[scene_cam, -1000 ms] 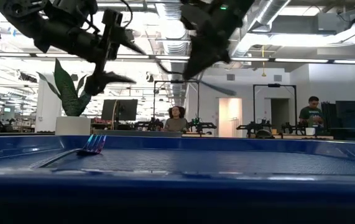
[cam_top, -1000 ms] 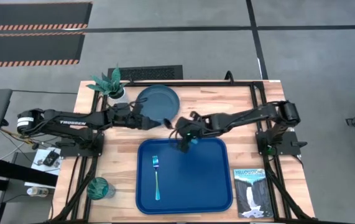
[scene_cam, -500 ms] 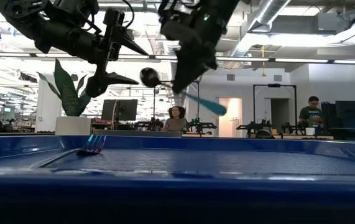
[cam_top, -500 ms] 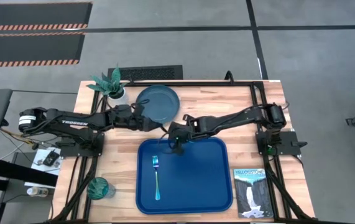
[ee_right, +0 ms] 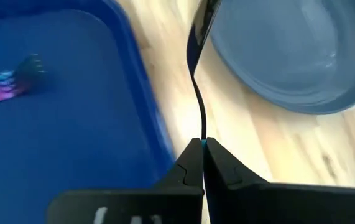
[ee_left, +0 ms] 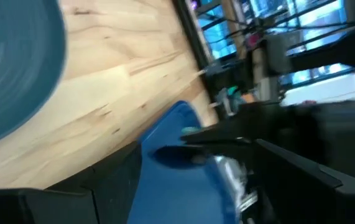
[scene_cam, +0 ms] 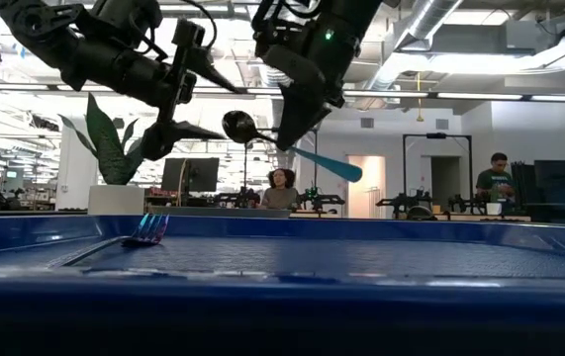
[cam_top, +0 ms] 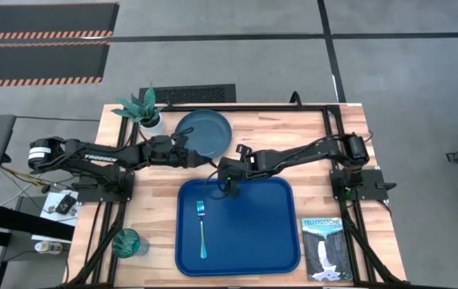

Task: Pick and place plate/cup/fork/spoon on tray
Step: Put the blue spoon on the blue tray

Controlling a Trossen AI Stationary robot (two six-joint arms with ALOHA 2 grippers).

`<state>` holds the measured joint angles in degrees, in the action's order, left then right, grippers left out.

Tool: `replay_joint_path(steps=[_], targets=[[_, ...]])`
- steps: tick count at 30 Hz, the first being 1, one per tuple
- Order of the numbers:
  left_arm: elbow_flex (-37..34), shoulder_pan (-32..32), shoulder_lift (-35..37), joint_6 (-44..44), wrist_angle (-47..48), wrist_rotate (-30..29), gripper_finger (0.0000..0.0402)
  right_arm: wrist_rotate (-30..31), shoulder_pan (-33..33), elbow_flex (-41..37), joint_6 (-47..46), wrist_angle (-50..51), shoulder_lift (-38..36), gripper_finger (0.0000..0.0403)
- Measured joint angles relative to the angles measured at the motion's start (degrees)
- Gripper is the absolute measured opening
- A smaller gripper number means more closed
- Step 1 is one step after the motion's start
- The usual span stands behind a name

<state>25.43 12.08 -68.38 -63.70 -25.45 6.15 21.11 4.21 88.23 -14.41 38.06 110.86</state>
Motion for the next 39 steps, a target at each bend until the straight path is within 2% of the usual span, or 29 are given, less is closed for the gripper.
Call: replay_joint_path(steps=[4,9,11,17,25,32,39], targets=[[0.0,0.0,0.0,-1.8,-0.6,0.0,0.0293,4.4,0.7,-0.1,4.8,0.8,0.1,0.0011],[0.0,0.0,0.0,-5.3,-0.5,0.4,0.0293,17.1,2.7,-0.1,10.8,1.5,0.1,0.0011],[0.0,0.0,0.0,-6.4,-0.6,0.3,0.0293,20.0,3.6,-0.1,14.6,1.7,0.1,0.0011],[0.0,0.1,0.0,-7.5,-1.5,-2.3,0.0293,21.8,5.8,-0.1,21.8,1.8,0.1,0.0010],[0.0,0.1,0.0,-9.1,-2.5,-0.9,0.0289,30.1,6.1,-0.1,27.5,1.8,0.1,0.0010],[0.0,0.1,0.0,-10.7,-4.8,-0.4,0.0247,33.8,4.3,-0.1,36.7,1.3,0.1,0.0010],[0.0,0.5,0.0,-10.9,-5.1,-0.5,0.0210,36.6,4.2,-0.1,46.2,-3.5,0.1,0.0010]])
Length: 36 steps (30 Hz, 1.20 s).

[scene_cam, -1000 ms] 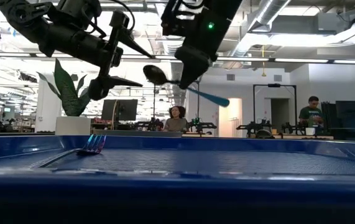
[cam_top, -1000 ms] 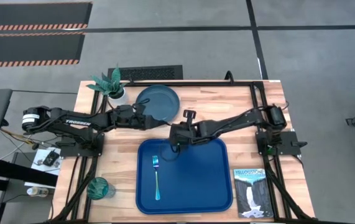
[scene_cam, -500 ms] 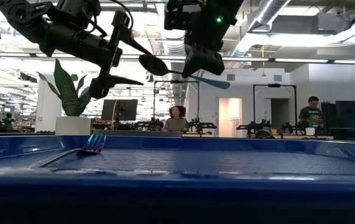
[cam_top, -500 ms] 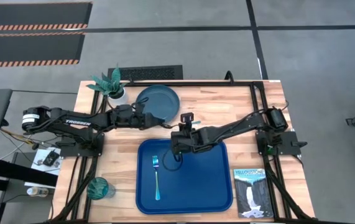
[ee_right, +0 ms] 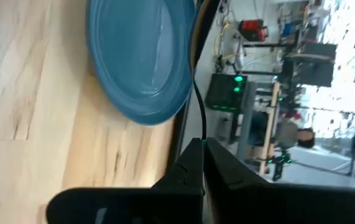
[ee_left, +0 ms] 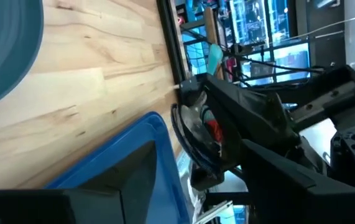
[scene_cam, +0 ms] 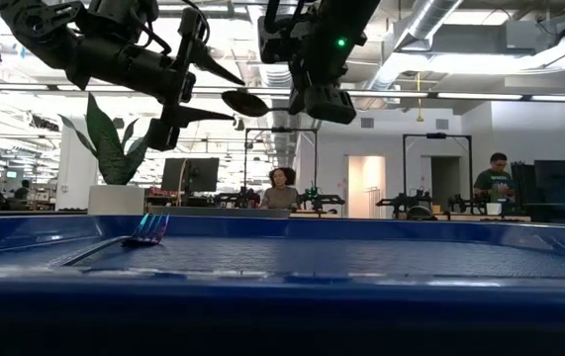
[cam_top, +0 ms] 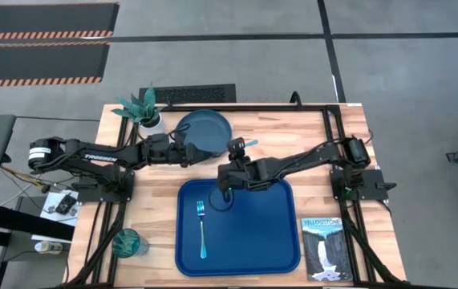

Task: Pick and place plate/cup/fork/spoon on tray
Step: Put the blue spoon on the blue tray

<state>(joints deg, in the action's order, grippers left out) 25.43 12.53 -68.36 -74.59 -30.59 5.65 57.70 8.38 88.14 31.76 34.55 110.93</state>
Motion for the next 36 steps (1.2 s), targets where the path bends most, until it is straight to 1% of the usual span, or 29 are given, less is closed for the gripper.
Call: replay_joint_path(steps=[4,12,28,31,34,36], targets=[[0.0,0.0,0.0,0.5,0.0,-0.7,0.0196,0.9,0.7,0.0,2.6,-1.5,0.0,0.0010],[0.0,0.0,0.0,0.5,0.0,-0.9,0.0167,1.0,0.6,0.0,2.8,-1.7,0.0,0.0010],[0.0,0.1,0.0,0.2,-0.2,0.0,0.0049,1.2,-0.6,0.0,3.4,-1.6,0.0,0.0011],[-0.1,0.1,0.0,1.8,-0.2,-0.1,0.0030,1.2,-0.8,0.0,3.4,-1.6,-0.1,0.0012],[-0.1,0.1,-0.1,4.4,0.0,-0.7,0.0009,1.1,-0.8,0.0,1.9,-1.8,-0.1,0.0021],[-0.2,0.4,-0.1,6.3,0.5,-0.7,0.0006,-0.5,-0.8,0.0,-1.2,-1.7,-0.2,0.0036]])
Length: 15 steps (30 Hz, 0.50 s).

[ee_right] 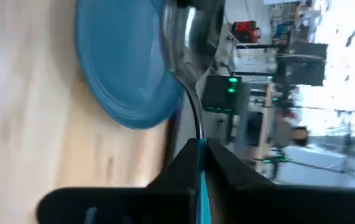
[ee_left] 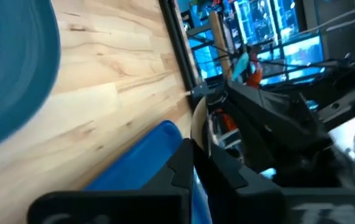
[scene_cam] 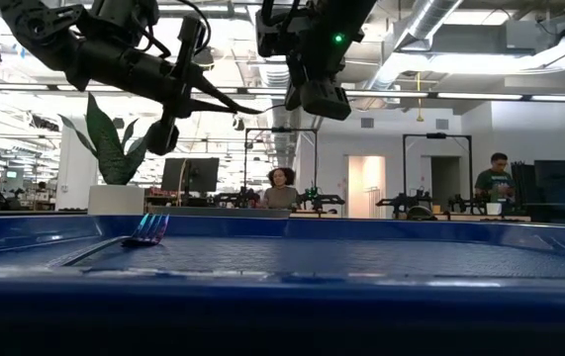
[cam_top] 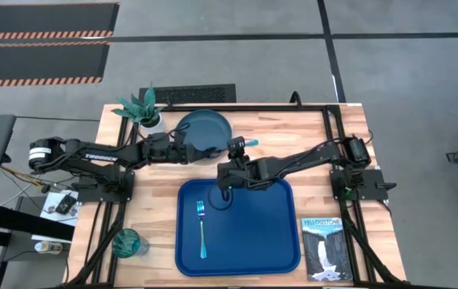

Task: Pick and place plate/cup/fork/spoon on tray
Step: Put the blue spoon on the blue tray

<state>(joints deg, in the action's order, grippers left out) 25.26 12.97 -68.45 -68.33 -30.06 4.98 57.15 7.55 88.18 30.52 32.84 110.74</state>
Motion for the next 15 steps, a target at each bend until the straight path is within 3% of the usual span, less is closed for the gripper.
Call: replay_joint_path(steps=[9,15], targets=[[0.1,5.0,0.0,10.2,1.5,5.9,0.0000,-10.3,1.2,0.4,-17.2,4.3,-0.9,0.0185],[0.2,8.2,0.1,12.2,6.1,16.5,0.0001,-15.9,2.8,0.6,-31.1,14.5,-1.6,0.0258]])
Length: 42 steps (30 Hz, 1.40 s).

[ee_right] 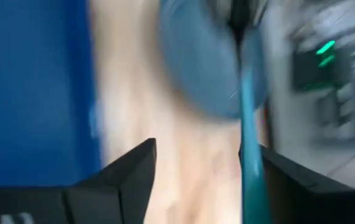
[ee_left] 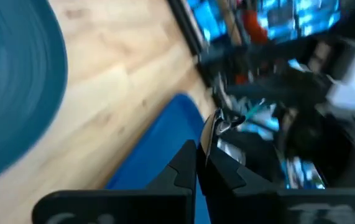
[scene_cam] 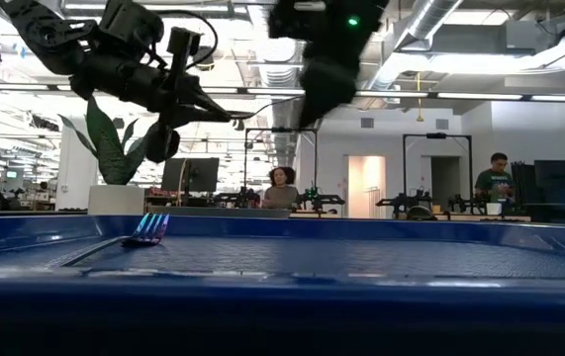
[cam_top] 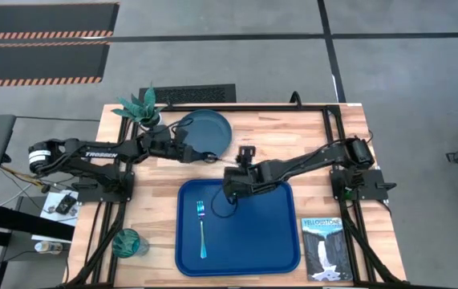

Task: Pick and place plate/cup/fork/spoon on tray
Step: Put the blue spoon on the blue tray

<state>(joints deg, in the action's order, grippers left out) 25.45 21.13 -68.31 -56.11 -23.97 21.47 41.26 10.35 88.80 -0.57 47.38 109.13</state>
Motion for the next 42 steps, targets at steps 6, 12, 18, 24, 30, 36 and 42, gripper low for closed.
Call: replay_joint_path(steps=[6,12,18,24,30,36,42], targets=[[0.0,2.3,0.0,6.4,5.7,9.7,0.0000,-8.3,4.3,0.0,-12.9,9.5,-0.4,0.0263],[0.0,3.4,0.0,12.1,9.8,9.7,0.0000,-14.3,13.7,0.0,-25.6,19.9,-0.4,0.0260],[7.2,0.7,0.0,24.4,27.8,12.9,0.0000,-14.2,23.0,0.0,-41.7,33.1,-0.4,0.0260],[25.9,-8.0,-3.1,44.4,59.2,-4.7,0.0000,-9.8,25.2,0.0,-50.9,38.9,-0.4,0.0260],[37.7,-14.9,-12.6,52.9,67.9,-6.8,0.0000,-9.1,23.9,0.0,-51.9,38.8,-0.6,0.0260],[43.1,-18.0,-22.7,58.7,67.8,-1.3,0.0000,-8.3,24.2,-0.1,-52.1,36.5,-0.6,0.0260],[46.8,-18.5,-31.3,60.3,69.4,3.9,0.0000,-7.3,24.1,-0.1,-52.1,35.4,-0.6,0.0260]])
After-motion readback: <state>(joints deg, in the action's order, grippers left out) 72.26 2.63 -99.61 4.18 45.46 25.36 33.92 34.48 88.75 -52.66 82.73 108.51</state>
